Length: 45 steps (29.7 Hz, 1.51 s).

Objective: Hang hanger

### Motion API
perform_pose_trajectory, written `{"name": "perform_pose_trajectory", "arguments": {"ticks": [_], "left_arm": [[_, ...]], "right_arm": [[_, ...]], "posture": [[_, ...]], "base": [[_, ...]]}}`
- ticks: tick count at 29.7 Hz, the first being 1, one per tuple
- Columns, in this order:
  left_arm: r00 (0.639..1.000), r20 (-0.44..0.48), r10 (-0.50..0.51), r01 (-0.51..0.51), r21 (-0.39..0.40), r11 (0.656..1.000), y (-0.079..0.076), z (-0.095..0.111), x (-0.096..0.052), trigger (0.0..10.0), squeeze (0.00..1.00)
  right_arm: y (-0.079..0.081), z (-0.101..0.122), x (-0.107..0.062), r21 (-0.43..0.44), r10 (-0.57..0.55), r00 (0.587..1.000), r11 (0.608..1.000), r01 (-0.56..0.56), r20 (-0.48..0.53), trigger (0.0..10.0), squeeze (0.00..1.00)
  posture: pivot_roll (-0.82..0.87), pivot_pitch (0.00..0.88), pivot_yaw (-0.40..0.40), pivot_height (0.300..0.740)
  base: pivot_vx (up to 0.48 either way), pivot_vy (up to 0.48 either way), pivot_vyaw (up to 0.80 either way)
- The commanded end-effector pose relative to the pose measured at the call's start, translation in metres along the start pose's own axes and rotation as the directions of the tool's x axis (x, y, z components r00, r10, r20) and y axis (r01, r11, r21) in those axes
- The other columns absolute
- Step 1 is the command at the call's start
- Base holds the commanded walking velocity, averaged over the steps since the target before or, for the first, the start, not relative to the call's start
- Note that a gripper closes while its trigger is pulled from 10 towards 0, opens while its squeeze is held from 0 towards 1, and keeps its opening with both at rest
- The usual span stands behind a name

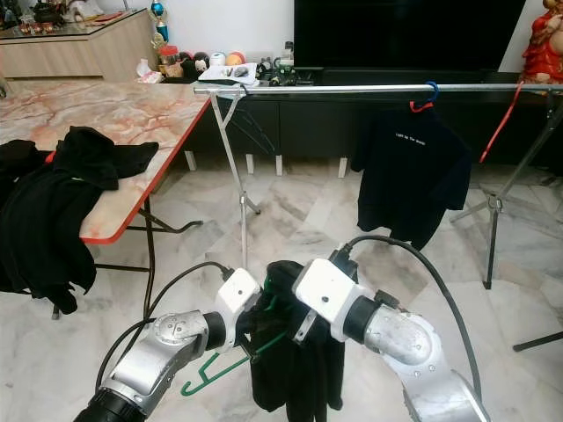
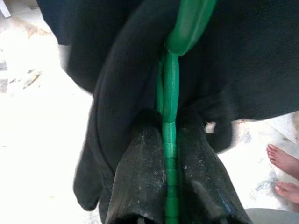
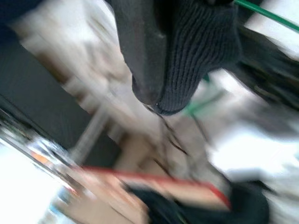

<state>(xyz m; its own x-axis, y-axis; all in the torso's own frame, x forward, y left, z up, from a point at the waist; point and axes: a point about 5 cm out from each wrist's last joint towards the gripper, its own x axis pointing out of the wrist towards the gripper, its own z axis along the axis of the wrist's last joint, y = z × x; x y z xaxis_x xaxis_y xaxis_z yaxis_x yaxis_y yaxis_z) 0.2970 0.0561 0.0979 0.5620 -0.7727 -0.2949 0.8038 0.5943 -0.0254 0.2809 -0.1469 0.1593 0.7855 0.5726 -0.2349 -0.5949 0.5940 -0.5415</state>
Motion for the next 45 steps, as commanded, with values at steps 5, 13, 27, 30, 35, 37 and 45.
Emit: {"name": "perform_pose_trajectory", "arguments": {"ticks": [5, 13, 27, 30, 35, 37, 45], "left_arm": [[1.000, 0.026, 0.008, -0.008, 0.002, 1.000, 0.001, 0.006, 0.000, 10.0, 0.00], [0.999, 0.021, 0.025, -0.025, 0.000, 1.000, 0.003, 0.006, -0.001, 10.0, 0.00], [1.000, 0.015, 0.012, -0.012, -0.003, 1.000, 0.001, 0.004, 0.000, 10.0, 0.00], [1.000, 0.015, 0.001, -0.001, 0.000, 1.000, -0.001, 0.004, 0.000, 10.0, 0.00], [1.000, 0.022, 0.001, -0.001, -0.001, 1.000, -0.001, 0.005, -0.001, 10.0, 0.00], [1.000, 0.022, 0.000, 0.000, -0.002, 1.000, -0.001, 0.005, -0.001, 10.0, 0.00], [1.000, 0.023, 0.000, 0.000, -0.005, 1.000, -0.002, 0.005, -0.001, 10.0, 0.00]], "right_arm": [[-0.038, -0.021, -0.005, -0.007, -0.259, 0.956, 0.965, 0.261, -0.138, 10.0, 0.00], [0.003, 0.042, -0.003, 0.129, 0.025, 0.960, 0.990, -0.064, 0.280, 10.0, 0.00], [-0.022, 0.004, 0.003, 0.066, -0.144, 0.990, 0.987, 0.144, -0.001, 10.0, 0.00], [-0.025, 0.000, 0.005, -0.011, -0.184, 0.982, 0.983, 0.184, -0.043, 10.0, 0.00], [-0.038, -0.018, 0.006, -0.057, -0.308, 0.938, 0.951, 0.303, -0.160, 10.0, 0.00], [-0.040, -0.019, 0.007, -0.029, -0.326, 0.932, 0.945, 0.326, -0.162, 10.0, 0.00], [-0.062, -0.025, 0.001, -0.120, -0.495, 0.846, 0.869, 0.480, -0.200, 10.0, 0.00]], "posture": [[0.05, 0.069, 0.071, 0.740], [0.05, 0.071, 0.073, 0.740], [0.05, 0.071, 0.071, 0.740], [0.05, 0.071, 0.071, 0.740], [0.06, 0.071, 0.071, 0.740], [0.06, 0.070, 0.070, 0.740], [0.06, 0.066, 0.070, 0.740]], "base": [[0.000, 0.000, 0.00], [0.000, 0.000, 0.00], [0.000, 0.000, 0.00], [0.000, 0.000, 0.00], [0.000, 0.000, 0.00], [0.000, 0.000, 0.00], [0.000, 0.000, 0.00]]}}
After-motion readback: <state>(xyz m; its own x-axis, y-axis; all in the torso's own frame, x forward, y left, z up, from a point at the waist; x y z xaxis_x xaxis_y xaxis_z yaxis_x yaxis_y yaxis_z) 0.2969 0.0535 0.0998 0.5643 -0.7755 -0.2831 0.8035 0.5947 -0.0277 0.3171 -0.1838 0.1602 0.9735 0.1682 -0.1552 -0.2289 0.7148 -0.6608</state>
